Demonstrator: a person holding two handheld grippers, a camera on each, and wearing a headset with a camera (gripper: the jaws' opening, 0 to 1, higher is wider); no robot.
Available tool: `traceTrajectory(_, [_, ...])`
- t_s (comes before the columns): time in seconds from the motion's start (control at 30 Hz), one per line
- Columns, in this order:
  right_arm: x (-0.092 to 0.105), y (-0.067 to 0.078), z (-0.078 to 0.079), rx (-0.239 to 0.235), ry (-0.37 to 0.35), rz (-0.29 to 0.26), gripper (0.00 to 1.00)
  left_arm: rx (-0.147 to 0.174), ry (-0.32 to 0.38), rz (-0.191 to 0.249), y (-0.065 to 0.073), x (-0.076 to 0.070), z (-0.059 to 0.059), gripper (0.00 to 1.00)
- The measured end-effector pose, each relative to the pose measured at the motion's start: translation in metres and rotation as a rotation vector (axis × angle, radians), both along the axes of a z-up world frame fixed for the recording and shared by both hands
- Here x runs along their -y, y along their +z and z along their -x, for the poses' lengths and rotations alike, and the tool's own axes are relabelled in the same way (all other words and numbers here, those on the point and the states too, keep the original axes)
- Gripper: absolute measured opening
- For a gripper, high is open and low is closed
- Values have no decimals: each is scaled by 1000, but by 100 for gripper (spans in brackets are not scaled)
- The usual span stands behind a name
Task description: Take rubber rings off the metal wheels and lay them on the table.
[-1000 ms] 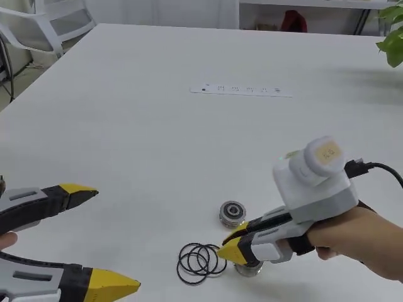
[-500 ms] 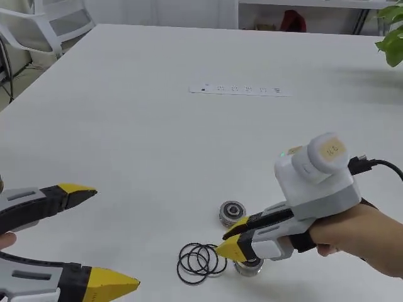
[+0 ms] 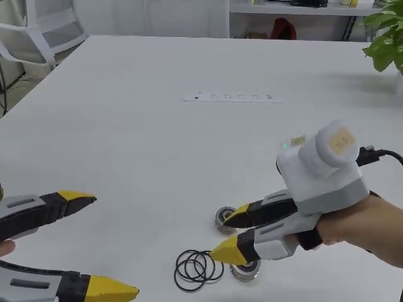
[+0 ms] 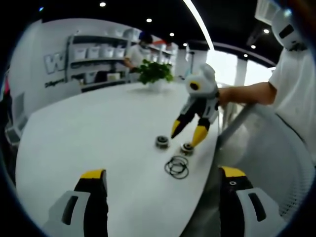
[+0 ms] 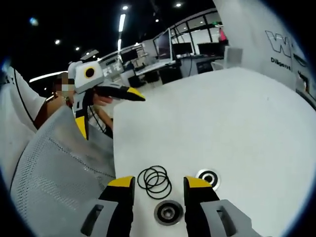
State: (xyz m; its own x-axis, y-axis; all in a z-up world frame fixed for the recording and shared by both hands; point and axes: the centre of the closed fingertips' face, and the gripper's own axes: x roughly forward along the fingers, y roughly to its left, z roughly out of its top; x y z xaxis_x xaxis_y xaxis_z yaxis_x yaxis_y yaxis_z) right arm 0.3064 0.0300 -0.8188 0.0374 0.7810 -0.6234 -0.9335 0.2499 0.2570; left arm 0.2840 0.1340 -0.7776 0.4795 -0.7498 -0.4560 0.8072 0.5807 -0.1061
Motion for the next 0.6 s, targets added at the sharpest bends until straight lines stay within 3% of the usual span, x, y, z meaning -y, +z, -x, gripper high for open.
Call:
traceTrajectory(0.1, [3,3,0,42,28,30,45,4,-5,-4,1,1,0,96])
traceTrajectory(0.33, [6,21,13,87,87,20,59,13,-8,-3,4,2,1,96])
traceTrajectory(0.6, [22,35,19,137,94,29,66,17,-9,-6,6,3,5,96])
